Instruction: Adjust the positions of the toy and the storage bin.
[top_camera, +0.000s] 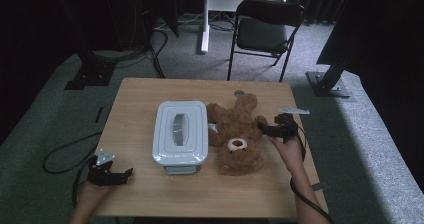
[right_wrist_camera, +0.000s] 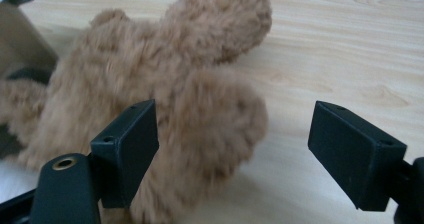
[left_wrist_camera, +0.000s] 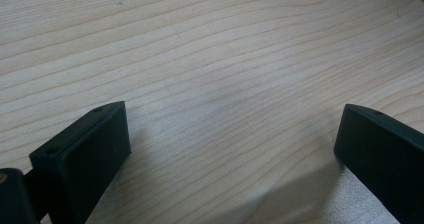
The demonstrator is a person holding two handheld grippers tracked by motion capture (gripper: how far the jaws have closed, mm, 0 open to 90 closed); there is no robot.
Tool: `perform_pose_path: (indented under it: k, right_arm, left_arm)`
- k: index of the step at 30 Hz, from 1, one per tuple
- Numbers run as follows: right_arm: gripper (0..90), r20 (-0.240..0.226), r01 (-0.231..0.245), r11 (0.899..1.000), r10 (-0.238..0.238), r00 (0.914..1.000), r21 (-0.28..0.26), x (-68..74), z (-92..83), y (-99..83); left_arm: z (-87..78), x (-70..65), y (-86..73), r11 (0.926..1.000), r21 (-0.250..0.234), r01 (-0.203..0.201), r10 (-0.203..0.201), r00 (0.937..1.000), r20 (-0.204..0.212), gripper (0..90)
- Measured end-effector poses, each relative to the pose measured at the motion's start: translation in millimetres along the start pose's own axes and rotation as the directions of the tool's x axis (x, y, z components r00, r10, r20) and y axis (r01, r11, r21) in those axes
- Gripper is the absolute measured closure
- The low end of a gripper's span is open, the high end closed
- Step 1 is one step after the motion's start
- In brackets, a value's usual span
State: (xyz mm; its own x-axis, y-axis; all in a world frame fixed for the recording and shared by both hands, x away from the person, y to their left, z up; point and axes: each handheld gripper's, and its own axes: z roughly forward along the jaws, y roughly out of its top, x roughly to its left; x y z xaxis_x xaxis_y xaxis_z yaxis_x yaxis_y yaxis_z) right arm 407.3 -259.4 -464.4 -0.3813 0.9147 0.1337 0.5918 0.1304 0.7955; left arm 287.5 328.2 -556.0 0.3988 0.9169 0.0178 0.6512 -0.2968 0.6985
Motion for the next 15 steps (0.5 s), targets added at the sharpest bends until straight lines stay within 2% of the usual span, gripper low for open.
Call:
perform_pose_path:
  k: [7, 12, 15]
  right_arm:
    - [19.2, -0.014, -0.013, 0.999, 0.013, 0.9998, 0.039, 0.2, 23.8, 19.8]
    - [19.3, -0.039, -0.063, 0.995, 0.066, 0.997, 0.084, -7.6, 36.3, 19.5]
    - [23.3, -0.05, -0.087, 0.992, 0.092, 0.9945, 0.091, -11.7, 36.8, 15.2]
  left_arm:
    - [0.0, 0.0, 0.0, 1.0, 0.0, 0.0, 0.0, 1.0, 0.0, 2.1]
    - [0.0, 0.0, 0.0, 1.0, 0.0, 0.0, 0.0, 1.0, 0.0, 2.1]
    - [0.0, 0.0, 0.0, 1.0, 0.0, 0.0, 0.0, 1.0, 0.0, 2.1]
